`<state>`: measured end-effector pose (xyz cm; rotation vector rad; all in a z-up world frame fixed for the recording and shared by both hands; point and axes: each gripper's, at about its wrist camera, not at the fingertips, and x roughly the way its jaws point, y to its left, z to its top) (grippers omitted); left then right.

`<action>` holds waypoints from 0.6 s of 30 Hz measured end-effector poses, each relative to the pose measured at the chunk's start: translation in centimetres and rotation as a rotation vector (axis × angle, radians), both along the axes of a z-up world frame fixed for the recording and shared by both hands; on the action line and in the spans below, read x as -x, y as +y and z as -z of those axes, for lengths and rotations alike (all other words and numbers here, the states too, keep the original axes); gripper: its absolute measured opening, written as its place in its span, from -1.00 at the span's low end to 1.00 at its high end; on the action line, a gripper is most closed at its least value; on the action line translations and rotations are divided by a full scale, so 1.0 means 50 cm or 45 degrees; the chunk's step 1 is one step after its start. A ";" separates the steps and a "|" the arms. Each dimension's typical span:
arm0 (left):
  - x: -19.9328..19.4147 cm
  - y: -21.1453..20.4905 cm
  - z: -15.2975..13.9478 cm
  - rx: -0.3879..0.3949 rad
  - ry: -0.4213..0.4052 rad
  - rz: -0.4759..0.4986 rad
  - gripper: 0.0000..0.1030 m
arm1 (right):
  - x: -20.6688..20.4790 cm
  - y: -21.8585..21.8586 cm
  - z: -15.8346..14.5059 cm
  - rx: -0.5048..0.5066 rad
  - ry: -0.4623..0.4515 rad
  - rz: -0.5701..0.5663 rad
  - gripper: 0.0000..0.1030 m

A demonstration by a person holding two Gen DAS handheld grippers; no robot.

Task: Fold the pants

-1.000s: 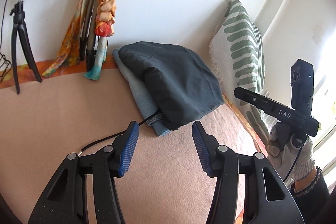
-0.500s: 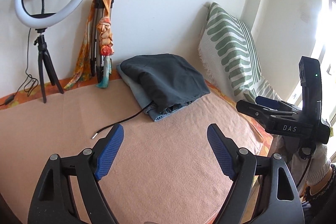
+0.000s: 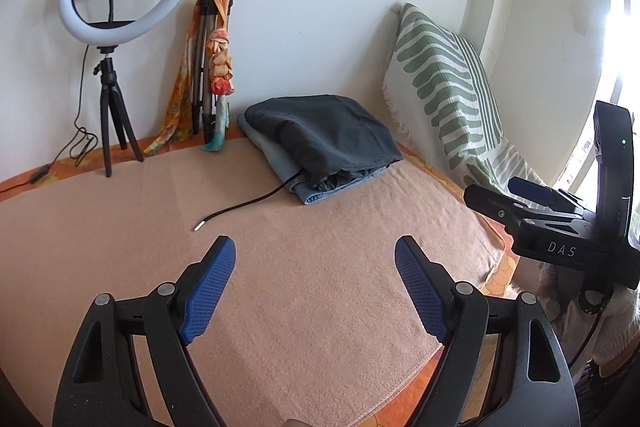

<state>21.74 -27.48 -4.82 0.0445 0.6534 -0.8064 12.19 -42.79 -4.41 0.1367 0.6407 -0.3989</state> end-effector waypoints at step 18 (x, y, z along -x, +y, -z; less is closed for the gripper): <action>0.009 0.008 0.003 0.002 -0.006 -0.044 0.66 | 0.017 -0.019 0.002 -0.003 -0.082 0.092 1.00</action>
